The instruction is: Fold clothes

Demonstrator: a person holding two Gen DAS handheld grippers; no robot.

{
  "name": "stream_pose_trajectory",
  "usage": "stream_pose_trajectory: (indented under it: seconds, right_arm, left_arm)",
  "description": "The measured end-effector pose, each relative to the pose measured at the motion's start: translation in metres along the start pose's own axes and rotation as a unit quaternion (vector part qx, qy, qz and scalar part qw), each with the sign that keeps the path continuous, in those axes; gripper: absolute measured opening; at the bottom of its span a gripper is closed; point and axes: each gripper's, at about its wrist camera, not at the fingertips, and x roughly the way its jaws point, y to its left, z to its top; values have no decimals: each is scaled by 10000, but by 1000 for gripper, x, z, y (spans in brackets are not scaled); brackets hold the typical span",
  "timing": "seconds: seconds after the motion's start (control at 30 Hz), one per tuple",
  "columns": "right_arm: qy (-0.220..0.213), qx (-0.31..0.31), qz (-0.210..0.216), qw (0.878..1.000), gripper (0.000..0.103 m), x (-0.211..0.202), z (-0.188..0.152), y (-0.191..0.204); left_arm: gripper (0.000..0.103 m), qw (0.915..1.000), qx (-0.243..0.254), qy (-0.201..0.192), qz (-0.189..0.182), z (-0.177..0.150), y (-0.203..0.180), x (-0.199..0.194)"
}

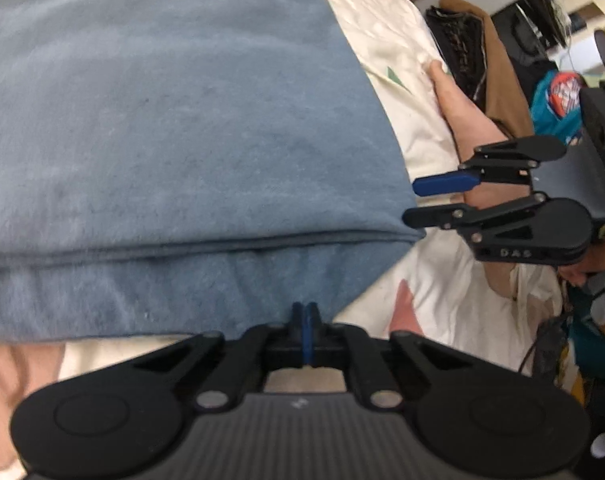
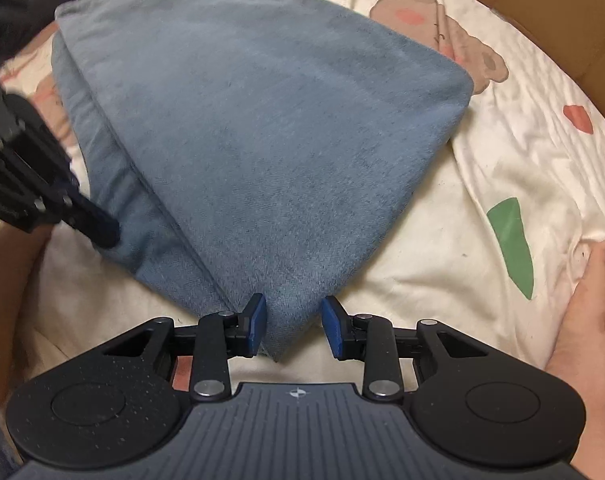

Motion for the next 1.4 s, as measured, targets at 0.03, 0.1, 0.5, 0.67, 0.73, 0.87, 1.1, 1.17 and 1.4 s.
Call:
stream_pose_trajectory:
  seconds: [0.03, 0.1, 0.5, 0.67, 0.73, 0.87, 1.1, 1.17, 1.4]
  right_arm:
    - [-58, 123, 54, 9999, 38, -3, 2, -5]
    - [-174, 369, 161, 9990, 38, -8, 5, -14]
    - [-459, 2211, 1054, 9685, 41, 9, 16, -84]
    - [-458, 2672, 1194, 9551, 43, 24, 15, -102]
    - [-469, 2800, 1287, 9502, 43, 30, 13, -108]
    - [-535, 3297, 1954, 9221, 43, 41, 8, -126]
    - [-528, 3762, 2920, 8777, 43, 50, 2, -151]
    - [-518, 3837, 2969, 8729, 43, 56, 2, -155]
    - [-722, 4327, 3337, 8344, 43, 80, 2, -168]
  left_arm:
    - [2, 10000, -37, -18, -17, -1, 1, -1]
    - [3, 9999, -96, -93, -53, -2, 2, -7]
    - [14, 9920, -683, -1042, 195, 15, 21, -51]
    - [16, 9867, -948, -1221, 498, 18, 33, -55]
    - [16, 9851, -1059, -1224, 582, 18, 38, -54]
    - [16, 9808, -1256, -1321, 695, 17, 44, -53]
    - [16, 9758, -1447, -1414, 833, 13, 54, -56]
    - [16, 9751, -1486, -1412, 848, 12, 56, -56]
    - [16, 9728, -1681, -1411, 746, 7, 60, -55]
